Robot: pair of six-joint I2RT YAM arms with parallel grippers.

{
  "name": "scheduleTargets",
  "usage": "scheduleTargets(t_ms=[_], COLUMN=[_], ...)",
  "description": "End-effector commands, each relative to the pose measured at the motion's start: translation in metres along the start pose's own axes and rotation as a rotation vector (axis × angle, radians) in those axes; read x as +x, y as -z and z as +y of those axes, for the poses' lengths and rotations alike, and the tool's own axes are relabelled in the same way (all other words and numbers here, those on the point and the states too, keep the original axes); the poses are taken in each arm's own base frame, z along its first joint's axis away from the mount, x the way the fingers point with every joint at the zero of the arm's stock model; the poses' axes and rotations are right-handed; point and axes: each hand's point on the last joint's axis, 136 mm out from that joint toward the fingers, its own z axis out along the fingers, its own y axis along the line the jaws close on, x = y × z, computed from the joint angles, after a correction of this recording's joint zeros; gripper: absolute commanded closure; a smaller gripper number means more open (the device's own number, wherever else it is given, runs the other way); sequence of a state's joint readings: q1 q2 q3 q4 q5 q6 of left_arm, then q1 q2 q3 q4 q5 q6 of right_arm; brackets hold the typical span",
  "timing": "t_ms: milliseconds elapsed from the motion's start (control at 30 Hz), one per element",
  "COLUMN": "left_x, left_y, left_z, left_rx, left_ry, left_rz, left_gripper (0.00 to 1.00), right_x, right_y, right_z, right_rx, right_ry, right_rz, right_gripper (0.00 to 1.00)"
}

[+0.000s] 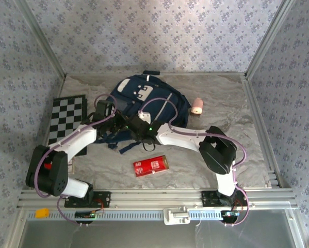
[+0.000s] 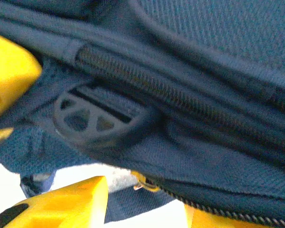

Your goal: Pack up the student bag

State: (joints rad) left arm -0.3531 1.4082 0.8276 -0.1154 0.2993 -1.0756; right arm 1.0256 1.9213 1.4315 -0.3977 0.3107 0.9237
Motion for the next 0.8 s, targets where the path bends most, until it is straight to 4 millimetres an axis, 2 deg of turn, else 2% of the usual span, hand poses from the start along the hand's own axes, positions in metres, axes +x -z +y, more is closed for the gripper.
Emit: scheduleTargets(t_ms=[0, 200, 400, 600, 767], left_x=[0.005, 0.002, -0.003, -0.008, -0.021], left_y=[0.018, 0.024, 0.024, 0.02, 0.02], left_z=[-0.042, -0.041, -0.039, -0.033, -0.029], left_rx=[0.149, 0.111, 0.095, 0.08, 0.069], left_ry=[-0.044, -0.077, -0.089, -0.076, -0.069], left_rz=[0.016, -0.009, -0.03, -0.037, -0.052], left_gripper=[1.0, 1.0, 1.0, 1.0, 1.0], right_x=[-0.028, -0.037, -0.021, -0.014, -0.003], right_y=[0.003, 0.007, 0.005, 0.008, 0.014], right_z=[0.003, -0.001, -0.008, -0.013, -0.01], right_rx=[0.028, 0.047, 0.072, 0.083, 0.033], right_ry=[0.013, 0.036, 0.068, 0.096, 0.132], right_rz=[-0.126, -0.161, -0.12, -0.098, -0.052], right_gripper=[0.54, 0.64, 0.8, 0.94, 0.98])
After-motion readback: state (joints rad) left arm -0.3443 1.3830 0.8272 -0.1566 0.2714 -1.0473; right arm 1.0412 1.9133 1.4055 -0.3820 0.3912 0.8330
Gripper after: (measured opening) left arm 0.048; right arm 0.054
